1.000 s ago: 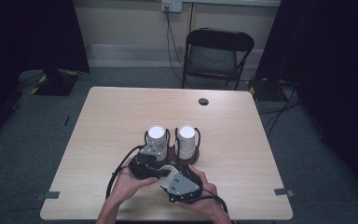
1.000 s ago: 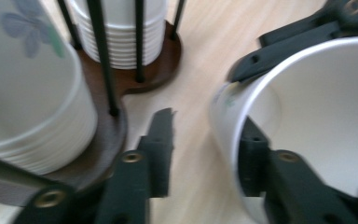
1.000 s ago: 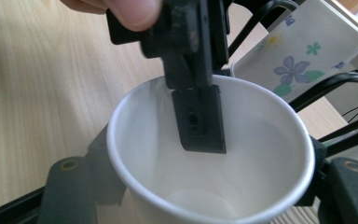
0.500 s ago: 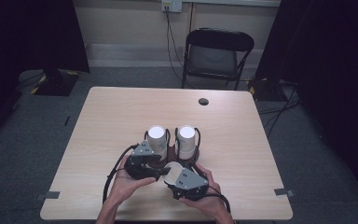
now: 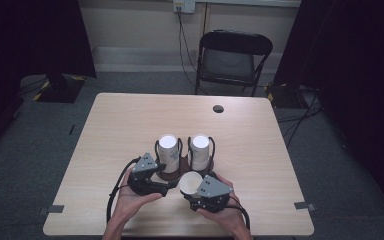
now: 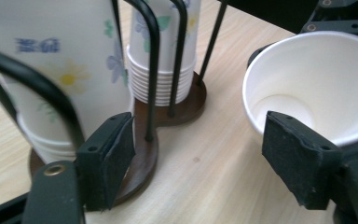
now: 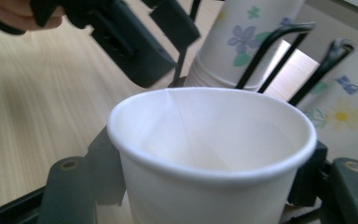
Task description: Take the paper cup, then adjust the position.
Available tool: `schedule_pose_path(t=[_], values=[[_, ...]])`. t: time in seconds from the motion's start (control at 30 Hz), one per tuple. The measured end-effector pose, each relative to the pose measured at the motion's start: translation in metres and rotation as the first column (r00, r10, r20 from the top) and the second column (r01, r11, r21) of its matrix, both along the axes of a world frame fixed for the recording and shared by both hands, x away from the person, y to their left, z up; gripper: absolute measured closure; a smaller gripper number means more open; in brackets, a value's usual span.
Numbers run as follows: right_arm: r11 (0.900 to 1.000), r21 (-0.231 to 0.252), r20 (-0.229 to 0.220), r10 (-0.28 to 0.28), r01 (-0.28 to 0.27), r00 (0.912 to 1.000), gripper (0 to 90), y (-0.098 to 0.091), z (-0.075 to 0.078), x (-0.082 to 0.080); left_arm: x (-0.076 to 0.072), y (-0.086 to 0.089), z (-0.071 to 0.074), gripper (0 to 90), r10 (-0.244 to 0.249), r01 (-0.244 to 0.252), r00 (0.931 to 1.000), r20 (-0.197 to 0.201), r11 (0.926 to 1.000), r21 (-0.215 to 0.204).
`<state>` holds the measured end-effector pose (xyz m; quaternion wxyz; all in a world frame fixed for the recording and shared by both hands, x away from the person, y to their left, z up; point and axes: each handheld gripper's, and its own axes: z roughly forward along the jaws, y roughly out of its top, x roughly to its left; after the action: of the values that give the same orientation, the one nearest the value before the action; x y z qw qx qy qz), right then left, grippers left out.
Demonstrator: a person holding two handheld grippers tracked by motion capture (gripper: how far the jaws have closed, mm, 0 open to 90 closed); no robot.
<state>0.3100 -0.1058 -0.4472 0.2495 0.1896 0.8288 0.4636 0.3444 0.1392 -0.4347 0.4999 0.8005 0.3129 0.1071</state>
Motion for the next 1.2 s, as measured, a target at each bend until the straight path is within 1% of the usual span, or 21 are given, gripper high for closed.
schedule_pose_path(t=[0.13, 0.17, 0.27, 0.3, 0.37, 0.47, 0.6, 0.67, 0.73, 0.77, 0.8, 0.83, 0.87, 0.9, 0.93, 0.97, 1.0, 1.03, 1.1, 1.13, 1.2], values=[[0.9992, 0.031, -0.018, -0.026, 0.026, 0.9995, 30.9, -0.008, 0.001, 0.002, -0.005, 0.009, 0.000, 21.4, 0.038, -0.036, 0.9990, 0.024, 0.9979, -0.053], [0.9988, 0.038, -0.021, -0.029, 0.030, 0.9994, 30.9, -0.010, 0.001, 0.002, -0.007, 0.013, 0.000, 20.9, 0.050, -0.047, 0.9983, 0.029, 0.9959, -0.077], [0.9964, 0.063, -0.030, -0.054, 0.056, 0.9981, 31.0, -0.018, 0.000, 0.001, -0.010, 0.019, -0.002, 17.4, 0.073, -0.068, 0.9961, 0.048, 0.9917, -0.110], [0.9952, 0.071, -0.035, -0.064, 0.066, 0.9973, 31.1, -0.021, 0.000, 0.001, -0.010, 0.021, -0.002, 16.0, 0.075, -0.070, 0.9960, 0.047, 0.9915, -0.110], [0.9922, 0.077, -0.038, -0.095, 0.098, 0.9947, 31.2, -0.026, 0.000, 0.002, -0.012, 0.024, -0.003, 15.9, 0.091, -0.084, 0.9936, 0.067, 0.9915, -0.100], [0.9872, 0.091, -0.044, -0.127, 0.131, 0.9909, 31.3, -0.033, 0.000, 0.004, -0.013, 0.028, -0.005, 15.7, 0.108, -0.101, 0.9916, 0.072, 0.9910, -0.088], [0.9749, 0.129, -0.055, -0.175, 0.181, 0.9830, 31.5, -0.042, 0.002, 0.007, -0.016, 0.036, -0.008, 15.6, 0.135, -0.127, 0.9859, 0.099, 0.9886, -0.080], [0.9664, 0.151, -0.054, -0.202, 0.208, 0.9779, 31.5, -0.048, 0.002, 0.009, -0.017, 0.039, -0.011, 15.7, 0.157, -0.149, 0.9803, 0.120, 0.9860, -0.075], [0.9535, 0.197, -0.053, -0.222, 0.228, 0.9736, 31.7, -0.055, 0.003, 0.010, -0.017, 0.043, -0.015, 15.8, 0.176, -0.167, 0.9766, 0.124, 0.9829, -0.078], [0.9494, 0.205, -0.056, -0.231, 0.238, 0.9713, 31.8, -0.058, 0.003, 0.011, -0.018, 0.045, -0.016, 15.8, 0.198, -0.188, 0.9715, 0.130, 0.9786, -0.083], [0.9431, 0.205, -0.057, -0.255, 0.262, 0.9652, 31.8, -0.060, 0.004, 0.013, -0.019, 0.049, -0.018, 15.8, 0.212, -0.201, 0.9671, 0.140, 0.9753, -0.092], [0.9378, 0.206, -0.057, -0.273, 0.279, 0.9603, 31.8, -0.064, 0.005, 0.014, -0.019, 0.051, -0.020, 15.6, 0.222, -0.210, 0.9660, 0.132, 0.9726, -0.100], [0.9344, 0.216, -0.059, -0.277, 0.283, 0.9591, 31.9, -0.066, 0.005, 0.016, -0.018, 0.052, -0.022, 15.6, 0.238, -0.226, 0.9617, 0.136, 0.9693, -0.098], [0.9288, 0.222, -0.066, -0.289, 0.296, 0.9550, 32.0, -0.069, 0.006, 0.017, -0.019, 0.055, -0.024, 15.6, 0.261, -0.251, 0.9535, 0.151, 0.9645, -0.082], [0.9203, 0.227, -0.070, -0.311, 0.319, 0.9478, 32.2, -0.072, 0.007, 0.019, -0.019, 0.055, -0.025, 15.5, 0.279, -0.271, 0.9485, 0.150, 0.9597, -0.076], [0.9164, 0.232, -0.070, -0.318, 0.326, 0.9453, 32.5, -0.074, 0.008, 0.021, -0.019, 0.057, -0.027, 15.5, 0.292, -0.285, 0.9429, 0.161, 0.9563, -0.066], [0.9033, 0.235, -0.087, -0.348, 0.359, 0.9334, 32.8, -0.077, 0.010, 0.024, -0.019, 0.058, -0.028, 15.6, 0.293, -0.287, 0.9429, 0.158, 0.9560, -0.062], [0.8938, 0.238, -0.096, -0.368, 0.380, 0.9249, 32.9, -0.079, 0.010, 0.025, -0.019, 0.059, -0.030, 16.0, 0.289, -0.281, 0.9442, 0.158, 0.9572, -0.068], [0.8795, 0.252, -0.115, -0.387, 0.404, 0.9149, 32.7, -0.084, 0.012, 0.029, -0.020, 0.062, -0.033, 15.8, 0.313, -0.306, 0.9351, 0.167, 0.9499, -0.063], [0.8684, 0.255, -0.126, -0.406, 0.425, 0.9051, 32.7, -0.086, 0.013, 0.031, -0.021, 0.063, -0.034, 15.7, 0.317, -0.311, 0.9336, 0.168, 0.9486, -0.060], [0.8569, 0.268, -0.134, -0.420, 0.441, 0.8977, 32.8, -0.090, 0.013, 0.035, -0.021, 0.065, -0.036, 15.7, 0.333, -0.328, 0.9275, 0.169, 0.9428, -0.061]])
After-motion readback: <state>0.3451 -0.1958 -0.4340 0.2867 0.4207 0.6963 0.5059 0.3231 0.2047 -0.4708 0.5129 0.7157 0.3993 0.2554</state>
